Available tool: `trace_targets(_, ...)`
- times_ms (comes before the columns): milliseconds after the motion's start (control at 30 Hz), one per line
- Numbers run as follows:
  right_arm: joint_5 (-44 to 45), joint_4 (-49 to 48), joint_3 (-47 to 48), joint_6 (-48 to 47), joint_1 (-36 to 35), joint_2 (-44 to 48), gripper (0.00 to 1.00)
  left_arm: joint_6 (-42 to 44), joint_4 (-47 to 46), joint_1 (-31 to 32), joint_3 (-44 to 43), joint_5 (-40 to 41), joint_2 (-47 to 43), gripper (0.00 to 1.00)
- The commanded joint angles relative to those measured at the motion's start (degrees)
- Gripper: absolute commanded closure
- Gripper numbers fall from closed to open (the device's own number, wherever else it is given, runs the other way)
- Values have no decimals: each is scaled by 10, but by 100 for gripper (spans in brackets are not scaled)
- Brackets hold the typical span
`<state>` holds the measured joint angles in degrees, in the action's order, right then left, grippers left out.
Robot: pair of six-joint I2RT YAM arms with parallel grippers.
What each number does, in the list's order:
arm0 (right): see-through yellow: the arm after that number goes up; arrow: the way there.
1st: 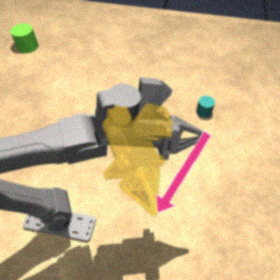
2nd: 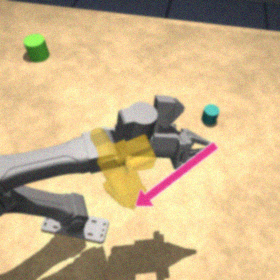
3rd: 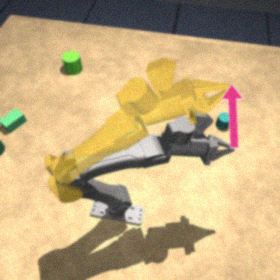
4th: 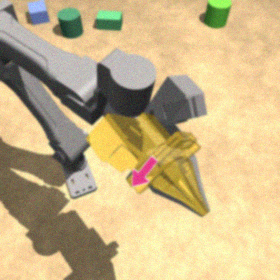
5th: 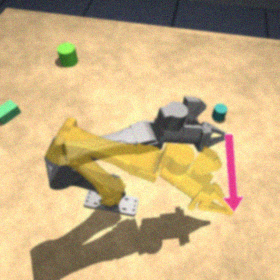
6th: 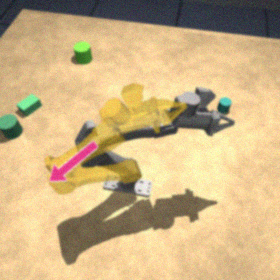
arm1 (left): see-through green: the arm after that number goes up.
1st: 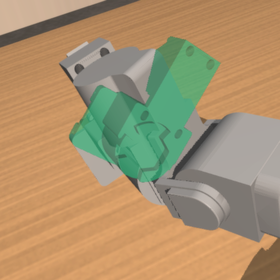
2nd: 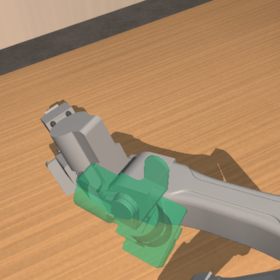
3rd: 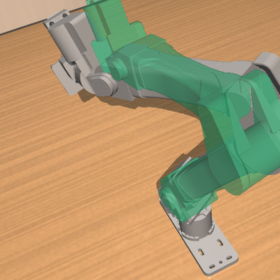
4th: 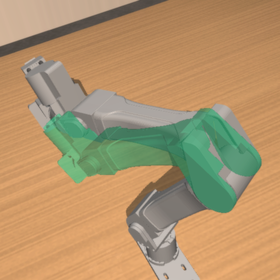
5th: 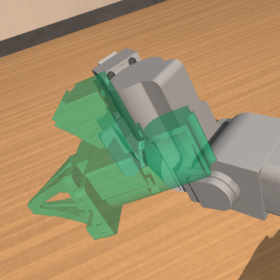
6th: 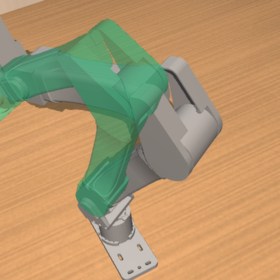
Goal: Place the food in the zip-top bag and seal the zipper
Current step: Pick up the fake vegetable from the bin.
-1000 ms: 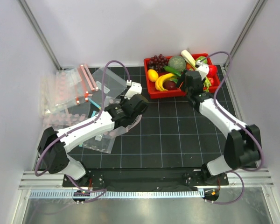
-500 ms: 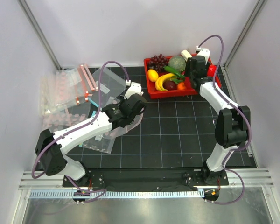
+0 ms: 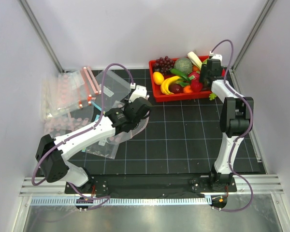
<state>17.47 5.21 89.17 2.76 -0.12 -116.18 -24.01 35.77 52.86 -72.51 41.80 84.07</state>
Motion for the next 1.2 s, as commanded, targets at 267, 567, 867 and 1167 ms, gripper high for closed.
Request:
trace_targets(267,-46,16,68,-21,-6,-15,75,-3,4,5,-11,6,-5,100)
trace_targets(567,-62,-49,-4,-48,-7,69,88,-5,4,7,-11,0,-8,100)
trace_targets(867,-65,-57,7,-30,-6,124,93,-4,5,7,-11,5,-8,100)
trace_targets(1167,-79,-56,11,-8,-6,201,94,-4,8,8,-12,10,-7,100)
